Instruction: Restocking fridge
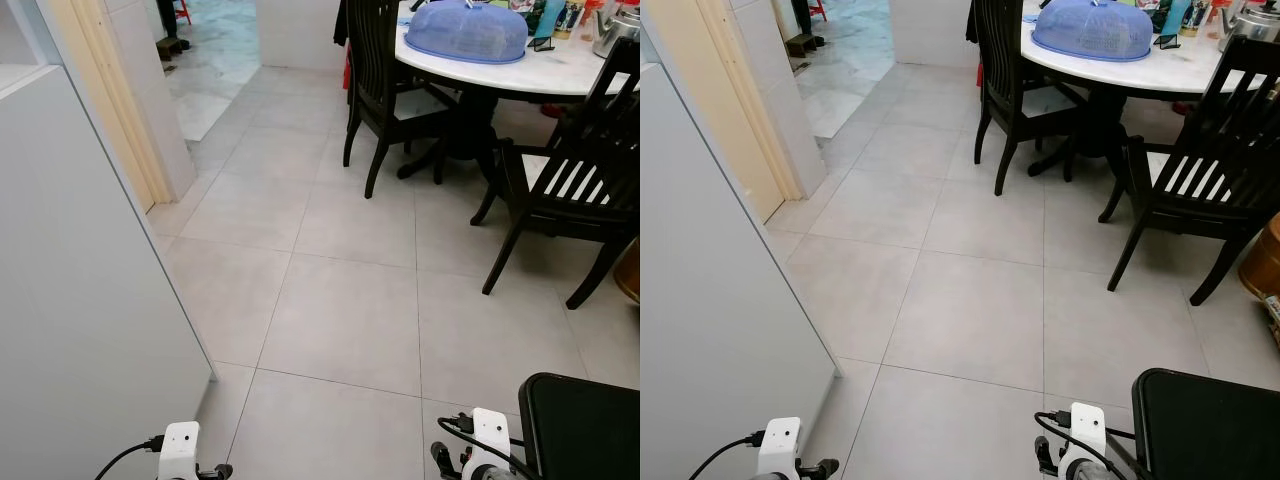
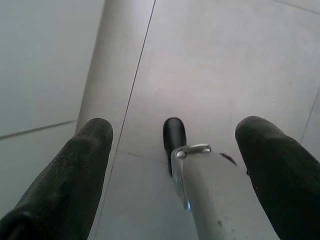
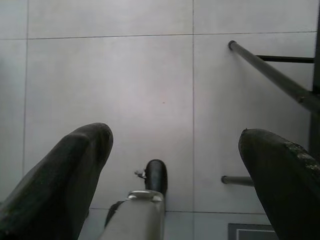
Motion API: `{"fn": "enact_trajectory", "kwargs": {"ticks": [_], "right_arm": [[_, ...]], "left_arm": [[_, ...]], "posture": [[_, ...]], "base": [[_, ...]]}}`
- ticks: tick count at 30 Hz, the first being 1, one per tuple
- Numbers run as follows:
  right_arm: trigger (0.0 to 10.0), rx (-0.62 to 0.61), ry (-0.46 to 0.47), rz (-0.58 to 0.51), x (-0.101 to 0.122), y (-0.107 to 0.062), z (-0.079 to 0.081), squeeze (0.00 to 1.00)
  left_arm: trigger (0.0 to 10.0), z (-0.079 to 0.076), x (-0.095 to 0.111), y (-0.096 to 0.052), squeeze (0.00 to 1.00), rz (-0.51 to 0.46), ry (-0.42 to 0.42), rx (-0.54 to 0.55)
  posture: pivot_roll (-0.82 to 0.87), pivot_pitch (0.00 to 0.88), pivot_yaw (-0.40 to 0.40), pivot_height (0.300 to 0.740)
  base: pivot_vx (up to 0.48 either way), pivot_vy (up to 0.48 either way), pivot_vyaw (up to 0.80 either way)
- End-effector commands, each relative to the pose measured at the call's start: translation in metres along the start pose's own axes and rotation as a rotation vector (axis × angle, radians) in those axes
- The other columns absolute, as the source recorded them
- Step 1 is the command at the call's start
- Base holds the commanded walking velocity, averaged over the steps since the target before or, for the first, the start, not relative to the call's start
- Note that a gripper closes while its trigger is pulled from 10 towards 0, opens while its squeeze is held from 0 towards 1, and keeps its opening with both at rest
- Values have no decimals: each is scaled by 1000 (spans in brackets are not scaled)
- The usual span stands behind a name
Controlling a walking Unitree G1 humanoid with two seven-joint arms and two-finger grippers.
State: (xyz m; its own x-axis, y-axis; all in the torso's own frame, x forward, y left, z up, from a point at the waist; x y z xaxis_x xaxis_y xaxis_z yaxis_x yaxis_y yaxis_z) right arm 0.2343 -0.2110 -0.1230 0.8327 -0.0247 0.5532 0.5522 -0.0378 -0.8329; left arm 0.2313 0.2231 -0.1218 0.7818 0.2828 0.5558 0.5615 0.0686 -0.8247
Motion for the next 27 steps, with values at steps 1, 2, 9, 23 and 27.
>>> {"fn": "enact_trajectory", "kwargs": {"ticks": [1,2,9,23,27], "right_arm": [[10000,-4,-9,9,-1,0,-3,0],[10000,2,-7,5,-1,0,-2,0],[10000,9,-22,7,-1,0,-2,0],[10000,7,-39,19,-1,-1,-4,0],[10000,8,-56,20,1,-1,-4,0]], "left_arm": [[10000,2,-6,0,0,23,-8,15],[10000,2,-6,0,0,22,-13,19],[10000,3,-7,0,0,26,-6,21],[10000,2,-5,0,0,26,-5,17],[10000,1,-4,0,0,18,-30,18]], "posture": [[33,0,-44,740],[34,0,-46,740],[35,0,-47,740],[34,0,-54,740],[42,0,-63,740]], "base": [[0,0,0],[0,0,0],[0,0,0],[0,0,0],[0,0,0]]}}
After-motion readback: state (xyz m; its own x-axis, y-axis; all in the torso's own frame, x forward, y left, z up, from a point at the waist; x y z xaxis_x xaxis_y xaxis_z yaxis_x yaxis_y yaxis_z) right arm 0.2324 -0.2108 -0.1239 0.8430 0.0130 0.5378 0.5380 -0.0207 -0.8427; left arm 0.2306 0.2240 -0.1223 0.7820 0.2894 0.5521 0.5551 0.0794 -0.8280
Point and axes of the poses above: a point about 5 cm out from each wrist's last joint towards the gripper, its own y axis pointing out of the wrist towards the gripper, its own x axis along the axis of the wrist's last joint, z = x × y, the point moved 6 cm from there along y, pointing out of the wrist towards the gripper, and after that the axes turned 12 degrees about -y, right-handed, at the moved point
